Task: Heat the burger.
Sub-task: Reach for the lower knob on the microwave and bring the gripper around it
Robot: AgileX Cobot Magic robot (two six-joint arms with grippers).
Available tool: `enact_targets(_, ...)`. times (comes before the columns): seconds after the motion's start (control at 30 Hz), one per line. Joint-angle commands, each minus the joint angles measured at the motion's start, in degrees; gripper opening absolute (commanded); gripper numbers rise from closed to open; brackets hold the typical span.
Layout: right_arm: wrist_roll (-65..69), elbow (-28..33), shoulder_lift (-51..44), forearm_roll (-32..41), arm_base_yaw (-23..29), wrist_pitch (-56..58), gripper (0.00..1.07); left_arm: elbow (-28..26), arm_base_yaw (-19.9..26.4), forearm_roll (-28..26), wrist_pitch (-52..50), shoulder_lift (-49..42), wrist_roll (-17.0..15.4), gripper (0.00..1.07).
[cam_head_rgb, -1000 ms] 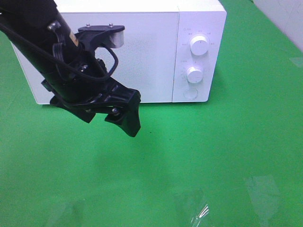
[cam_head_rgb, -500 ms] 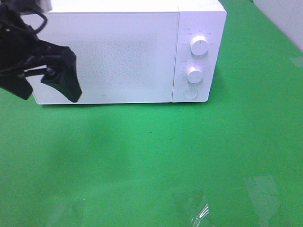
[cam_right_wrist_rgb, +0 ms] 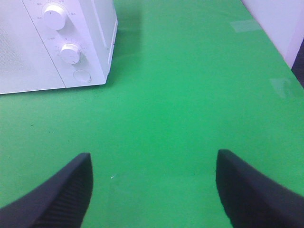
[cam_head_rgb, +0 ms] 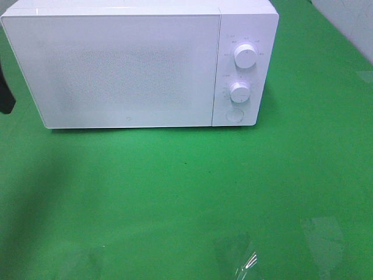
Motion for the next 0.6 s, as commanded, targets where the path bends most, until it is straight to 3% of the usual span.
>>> enact_targets(0.03, 0.3, 0.1, -1.4, -0.1, -0.3, -0.4, 0.69, 6.1, 3.1, -0.3, -1.1, -4.1, 1.4, 0.87)
enact_targets(0.47, 0.3, 0.1, -1.4, -0.1, -0.3, -0.4, 0.69, 17.4, 4.7, 1.6, -2.5, -18.0, 1.8, 0.87)
enact_targets(0.6, 0.3, 0.1, -1.4, -0.1, -0.3, -0.4, 0.69, 21.0, 4.7, 1.7, -3.6, -23.7, 3.3, 0.87)
